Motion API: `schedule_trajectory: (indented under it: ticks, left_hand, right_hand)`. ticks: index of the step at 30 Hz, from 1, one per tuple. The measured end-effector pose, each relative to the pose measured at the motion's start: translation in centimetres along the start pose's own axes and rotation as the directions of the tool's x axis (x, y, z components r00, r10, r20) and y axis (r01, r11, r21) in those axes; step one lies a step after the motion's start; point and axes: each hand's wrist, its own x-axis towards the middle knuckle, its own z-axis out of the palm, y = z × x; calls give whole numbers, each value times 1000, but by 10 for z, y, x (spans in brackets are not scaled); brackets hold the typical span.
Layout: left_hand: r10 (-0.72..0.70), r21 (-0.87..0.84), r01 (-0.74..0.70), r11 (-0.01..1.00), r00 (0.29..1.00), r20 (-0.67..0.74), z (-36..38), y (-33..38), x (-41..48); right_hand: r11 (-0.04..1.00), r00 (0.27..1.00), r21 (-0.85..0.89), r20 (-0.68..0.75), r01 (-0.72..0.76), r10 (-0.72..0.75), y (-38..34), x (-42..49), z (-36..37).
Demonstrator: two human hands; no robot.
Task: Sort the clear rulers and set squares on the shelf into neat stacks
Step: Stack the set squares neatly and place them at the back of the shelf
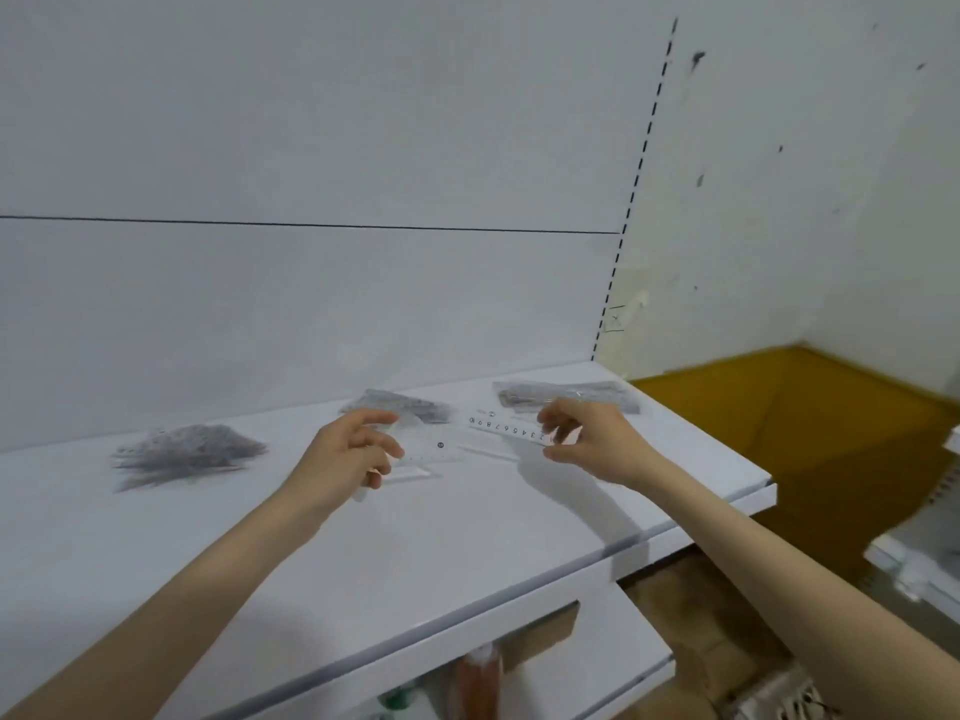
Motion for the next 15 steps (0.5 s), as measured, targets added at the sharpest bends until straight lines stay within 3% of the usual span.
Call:
schedule_trajectory:
  ticks: [8, 15]
  left_hand:
    - [2, 46, -3, 999, 1000, 23, 63, -2, 39]
    - [-40, 53, 43, 998, 997, -62, 47, -5, 40]
  right_hand:
    - [990, 985, -72, -131, -119, 109, 89, 36, -33]
    - [977, 984, -129, -74, -170, 162, 109, 100, -23]
